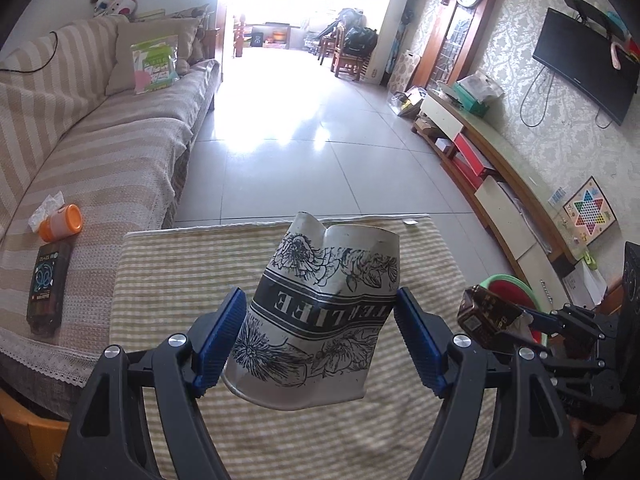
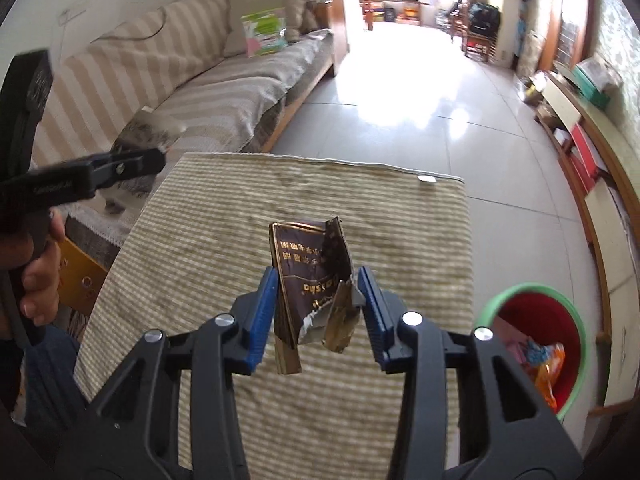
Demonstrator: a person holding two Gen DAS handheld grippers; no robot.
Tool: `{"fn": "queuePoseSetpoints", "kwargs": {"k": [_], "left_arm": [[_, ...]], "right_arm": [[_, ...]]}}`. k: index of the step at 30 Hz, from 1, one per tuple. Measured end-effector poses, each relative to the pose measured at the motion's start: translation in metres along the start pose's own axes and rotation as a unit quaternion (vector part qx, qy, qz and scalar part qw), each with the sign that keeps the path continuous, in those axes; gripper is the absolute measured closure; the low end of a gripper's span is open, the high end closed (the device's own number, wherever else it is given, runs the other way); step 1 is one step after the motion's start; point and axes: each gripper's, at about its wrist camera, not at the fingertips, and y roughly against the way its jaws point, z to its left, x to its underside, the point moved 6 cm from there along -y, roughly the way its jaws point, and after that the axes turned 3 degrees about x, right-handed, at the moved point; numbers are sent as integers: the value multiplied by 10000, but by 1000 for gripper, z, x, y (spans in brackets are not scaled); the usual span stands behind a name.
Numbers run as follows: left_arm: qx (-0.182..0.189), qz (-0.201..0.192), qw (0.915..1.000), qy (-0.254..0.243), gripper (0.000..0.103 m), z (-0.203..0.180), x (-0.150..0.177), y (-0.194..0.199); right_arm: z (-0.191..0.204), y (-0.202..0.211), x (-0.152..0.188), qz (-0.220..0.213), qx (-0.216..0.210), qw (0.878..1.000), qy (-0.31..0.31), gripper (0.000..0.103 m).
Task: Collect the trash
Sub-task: 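Carry the brown box and white patterned cup over the red bin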
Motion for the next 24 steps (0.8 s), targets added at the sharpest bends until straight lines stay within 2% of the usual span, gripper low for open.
{"fn": "queuePoseSetpoints", "kwargs": {"k": [3, 5, 16, 24], "left_arm": [[28, 52, 10000, -40, 31, -13, 8, 4], [51, 70, 9999, -61, 31, -22, 13, 8], [42, 115, 9992, -392, 31, -62, 21, 18], [277, 168, 9972, -669, 31, -111, 15, 0]], "right_arm": [[-7, 4, 11, 132, 45, 9999, -3, 63], [-11, 7, 17, 163, -70, 9997, -152, 64], [-29, 35, 22, -222, -216, 9982, -512, 64], [-73, 56, 29, -418, 40, 9954, -856, 64]]}}
